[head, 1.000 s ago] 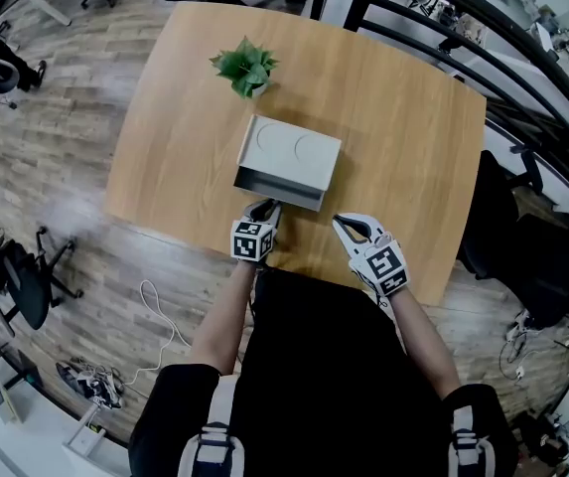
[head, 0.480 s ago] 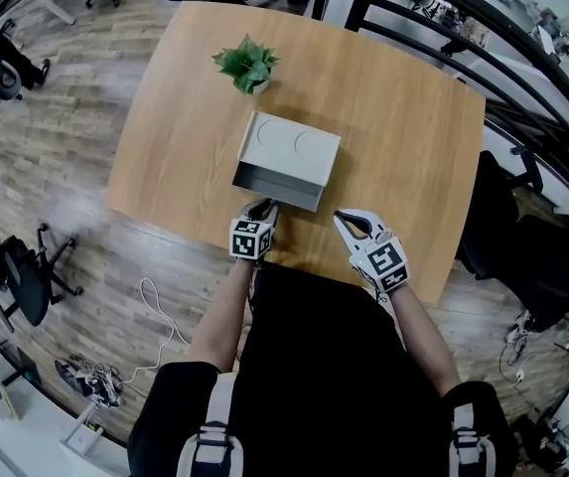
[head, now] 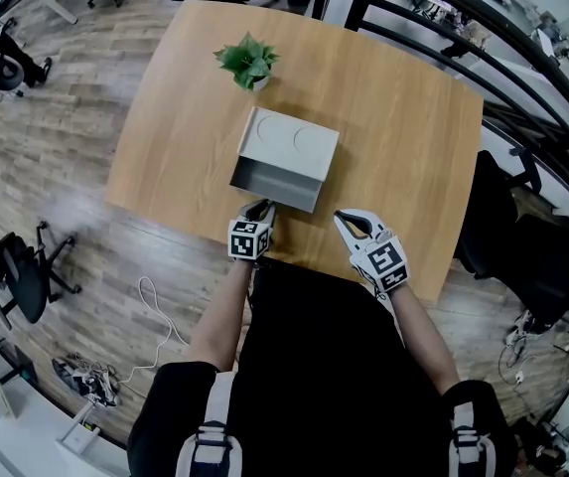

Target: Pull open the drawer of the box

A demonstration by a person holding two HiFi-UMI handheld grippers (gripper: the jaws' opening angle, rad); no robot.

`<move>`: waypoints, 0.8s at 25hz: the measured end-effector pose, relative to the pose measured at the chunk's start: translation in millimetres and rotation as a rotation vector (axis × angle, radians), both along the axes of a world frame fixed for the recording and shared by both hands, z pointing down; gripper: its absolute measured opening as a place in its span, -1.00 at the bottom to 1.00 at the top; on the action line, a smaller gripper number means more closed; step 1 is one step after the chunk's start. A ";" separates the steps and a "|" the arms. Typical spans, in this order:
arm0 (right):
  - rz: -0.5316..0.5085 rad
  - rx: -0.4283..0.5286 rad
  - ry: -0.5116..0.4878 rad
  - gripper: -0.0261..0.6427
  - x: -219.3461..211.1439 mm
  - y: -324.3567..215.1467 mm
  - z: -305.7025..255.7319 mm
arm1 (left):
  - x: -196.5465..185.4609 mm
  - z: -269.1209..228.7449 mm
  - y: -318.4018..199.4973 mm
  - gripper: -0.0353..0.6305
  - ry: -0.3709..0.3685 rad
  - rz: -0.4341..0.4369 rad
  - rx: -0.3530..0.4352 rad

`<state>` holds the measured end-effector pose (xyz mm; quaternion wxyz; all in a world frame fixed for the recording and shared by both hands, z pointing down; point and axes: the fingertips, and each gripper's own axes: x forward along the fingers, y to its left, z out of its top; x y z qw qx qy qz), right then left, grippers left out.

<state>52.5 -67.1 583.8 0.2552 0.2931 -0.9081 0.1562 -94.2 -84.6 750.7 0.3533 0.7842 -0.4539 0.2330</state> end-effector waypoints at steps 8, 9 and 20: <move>-0.010 0.004 0.010 -0.85 2.8 13.3 -2.7 | -1.4 -1.6 10.2 -0.64 0.000 -0.017 -0.005; -0.012 0.006 0.012 -0.85 3.3 14.3 -2.9 | -1.4 -1.1 11.8 -0.64 0.001 -0.019 -0.006; -0.013 0.018 0.020 -0.85 11.7 26.4 -4.2 | 0.8 4.5 32.9 -0.64 -0.002 -0.026 -0.012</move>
